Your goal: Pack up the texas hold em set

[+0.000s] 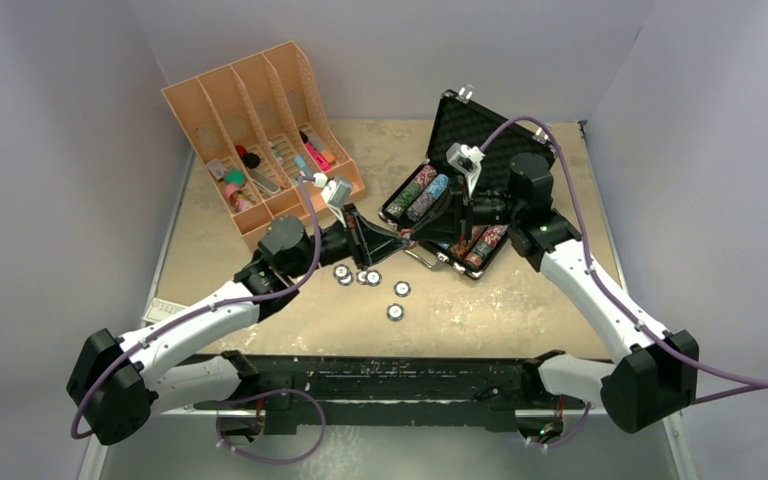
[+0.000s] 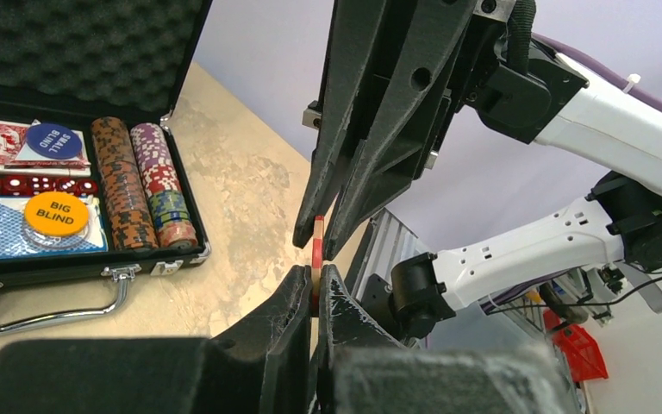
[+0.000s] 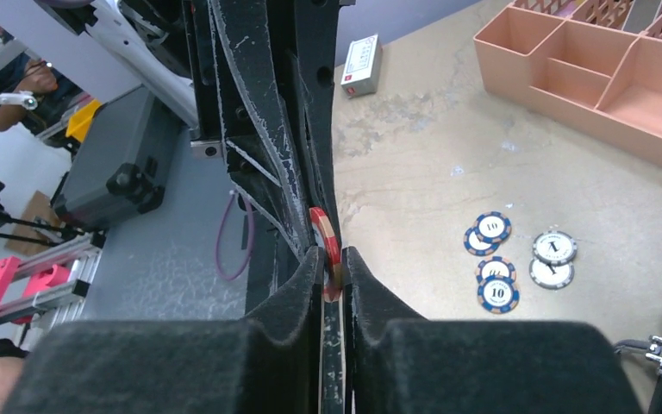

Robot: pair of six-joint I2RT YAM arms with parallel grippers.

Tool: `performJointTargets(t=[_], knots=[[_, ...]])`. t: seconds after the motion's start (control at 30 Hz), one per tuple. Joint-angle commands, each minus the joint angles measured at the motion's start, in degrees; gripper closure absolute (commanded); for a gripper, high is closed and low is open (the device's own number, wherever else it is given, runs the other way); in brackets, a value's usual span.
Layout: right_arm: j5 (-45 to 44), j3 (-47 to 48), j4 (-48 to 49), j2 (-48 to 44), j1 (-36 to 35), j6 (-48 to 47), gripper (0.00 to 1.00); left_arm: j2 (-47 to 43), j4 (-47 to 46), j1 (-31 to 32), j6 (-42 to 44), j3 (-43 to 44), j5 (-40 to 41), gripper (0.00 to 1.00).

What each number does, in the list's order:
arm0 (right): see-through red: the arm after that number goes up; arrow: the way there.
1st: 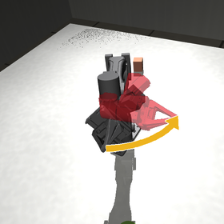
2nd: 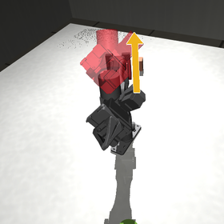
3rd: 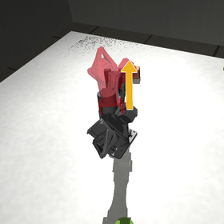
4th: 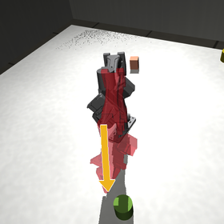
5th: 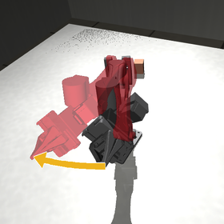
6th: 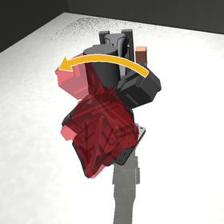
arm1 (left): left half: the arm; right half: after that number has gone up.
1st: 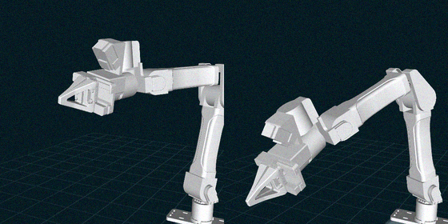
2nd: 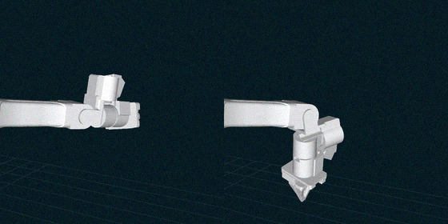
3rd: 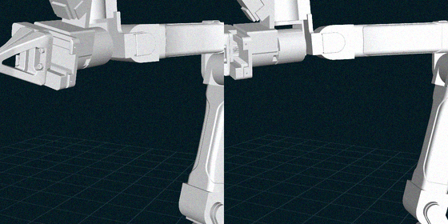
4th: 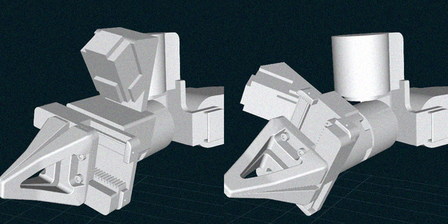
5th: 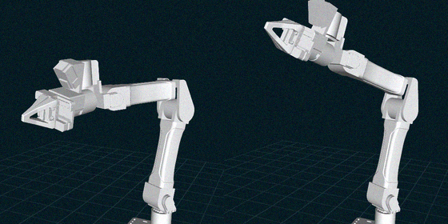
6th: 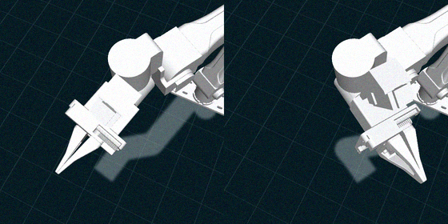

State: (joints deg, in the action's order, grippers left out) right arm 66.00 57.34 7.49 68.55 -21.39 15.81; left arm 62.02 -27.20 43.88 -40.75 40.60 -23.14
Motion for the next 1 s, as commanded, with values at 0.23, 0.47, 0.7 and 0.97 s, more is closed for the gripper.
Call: performJointTargets(t=[0.23,0.47,0.7,0.97], knots=[[-9.0,3.3,-3.8,-1.9,-1.3,-5.7,1.00,-2.7,3.7,0.0,1.7,4.0,10.0,0.66],[-40.6,4.2,-14.0,-5.2,-1.2,-19.4,1.00,-15.0,22.8,0.0,3.5,2.1,41.1,0.34],[-60.5,3.9,-28.9,-1.8,-1.4,-29.2,1.00,-20.8,28.6,0.0,7.9,2.4,51.2,0.31],[-63.6,3.8,-36.2,4.4,-1.4,-32.7,1.00,-17.7,31.4,0.0,9.2,4.4,52.9,0.31]])
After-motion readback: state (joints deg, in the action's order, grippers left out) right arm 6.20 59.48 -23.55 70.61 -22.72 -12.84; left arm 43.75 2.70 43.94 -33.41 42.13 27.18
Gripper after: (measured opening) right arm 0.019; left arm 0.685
